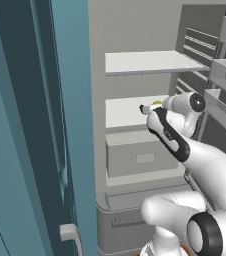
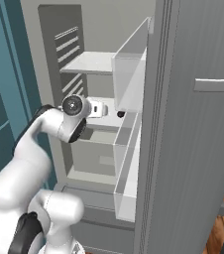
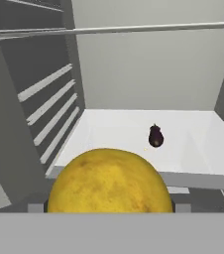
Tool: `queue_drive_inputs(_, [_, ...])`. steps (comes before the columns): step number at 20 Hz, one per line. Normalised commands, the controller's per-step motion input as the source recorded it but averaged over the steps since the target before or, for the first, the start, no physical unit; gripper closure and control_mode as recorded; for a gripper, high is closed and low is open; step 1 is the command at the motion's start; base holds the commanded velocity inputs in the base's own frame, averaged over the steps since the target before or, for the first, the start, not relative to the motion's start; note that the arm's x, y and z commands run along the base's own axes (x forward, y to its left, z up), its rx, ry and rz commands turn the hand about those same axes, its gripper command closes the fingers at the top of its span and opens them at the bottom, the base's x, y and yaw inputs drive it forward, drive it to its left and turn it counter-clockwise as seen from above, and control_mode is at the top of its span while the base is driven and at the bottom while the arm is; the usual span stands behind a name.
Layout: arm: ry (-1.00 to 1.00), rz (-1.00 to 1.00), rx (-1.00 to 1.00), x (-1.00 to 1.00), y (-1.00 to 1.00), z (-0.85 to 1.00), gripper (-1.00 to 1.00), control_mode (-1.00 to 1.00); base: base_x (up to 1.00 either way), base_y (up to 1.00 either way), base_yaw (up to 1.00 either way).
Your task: Move the eggplant and pear from the top shelf to the second highest shelf to make space. Then, place the pitcher from the counter on the cleared top shelf.
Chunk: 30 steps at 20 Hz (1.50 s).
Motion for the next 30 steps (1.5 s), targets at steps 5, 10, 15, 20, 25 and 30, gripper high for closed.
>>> queue_drive_inputs(5, [0.0, 0.05, -0.01, 0.3, -0.01, -0.47, 1.0, -1.0, 0.0, 0.0, 0.0])
queue_drive_inputs(10, [0.0, 0.04, 0.0, 0.45, -0.22, -0.05, 1.0, -1.0, 0.0, 0.0, 0.0])
queue_drive_inputs(15, [0.02, 0.03, 0.0, 0.53, -0.11, -0.18, 1.0, -1.0, 0.0, 0.0, 0.0])
queue_drive_inputs(20, [0.01, 0.01, 0.0, 0.55, 0.0, -0.38, 1.0, -1.0, 0.0, 0.0, 0.0])
queue_drive_inputs(25, [0.0, 0.01, 0.0, 0.5, 0.0, -0.47, 1.0, -1.0, 0.0, 0.0, 0.0])
queue_drive_inputs(30, [0.0, 0.02, 0.0, 0.54, 0.0, -0.56, 1.0, -1.0, 0.0, 0.0, 0.0])
